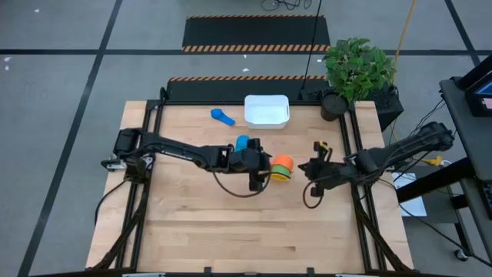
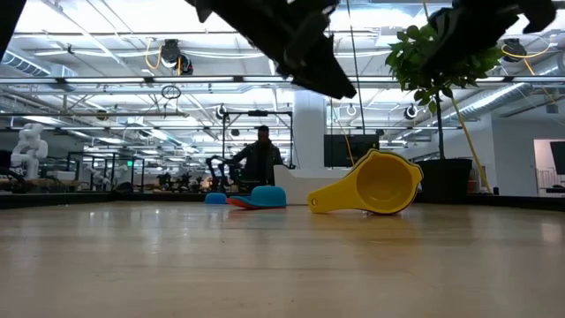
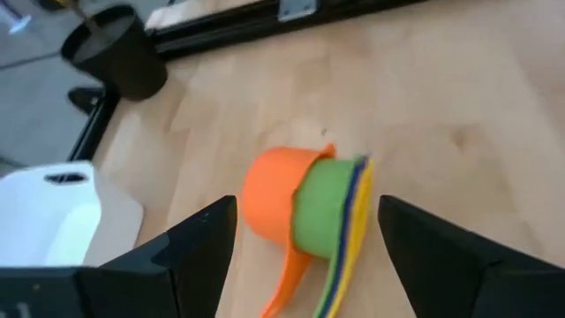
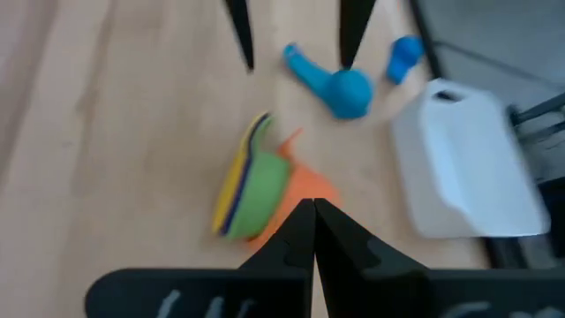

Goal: Nest measuring cups in basket
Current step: Put the nested measuring cups into the white bin

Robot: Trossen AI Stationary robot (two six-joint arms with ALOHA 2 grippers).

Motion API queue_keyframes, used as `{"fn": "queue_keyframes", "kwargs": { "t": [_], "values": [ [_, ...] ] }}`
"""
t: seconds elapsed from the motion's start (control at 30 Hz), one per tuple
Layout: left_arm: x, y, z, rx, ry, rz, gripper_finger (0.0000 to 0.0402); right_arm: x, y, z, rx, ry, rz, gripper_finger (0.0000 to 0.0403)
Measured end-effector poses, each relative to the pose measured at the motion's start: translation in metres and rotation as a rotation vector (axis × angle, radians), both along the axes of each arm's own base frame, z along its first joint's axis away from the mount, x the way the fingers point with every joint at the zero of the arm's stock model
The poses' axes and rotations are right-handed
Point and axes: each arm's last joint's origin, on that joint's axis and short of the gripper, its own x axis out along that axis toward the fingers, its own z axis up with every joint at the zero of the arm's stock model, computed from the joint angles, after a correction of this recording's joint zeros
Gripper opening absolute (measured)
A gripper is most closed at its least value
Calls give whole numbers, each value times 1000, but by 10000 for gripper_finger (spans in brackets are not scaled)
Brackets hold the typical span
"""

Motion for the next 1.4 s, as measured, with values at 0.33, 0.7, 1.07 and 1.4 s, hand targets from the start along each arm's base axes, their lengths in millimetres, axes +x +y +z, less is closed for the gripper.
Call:
{"fn": "queue_keyframes", "kwargs": {
  "t": [0.33, 0.7, 1.07, 1.4],
  "values": [
    [3, 22, -18, 40, 83, 10, 385, 2, -2, 11, -103, -83, 51, 0],
    [8, 47, -47, -72, 172, -104, 371, 1, -9, -7, -117, -26, 22, 0],
    [22, 38, -85, 54, 202, -134, 385, -1, -9, -19, -54, 12, 46, 0],
    [23, 56, -91, -103, 186, -159, 368, -1, -7, -20, -6, 22, 82, 0]
  ]
}}
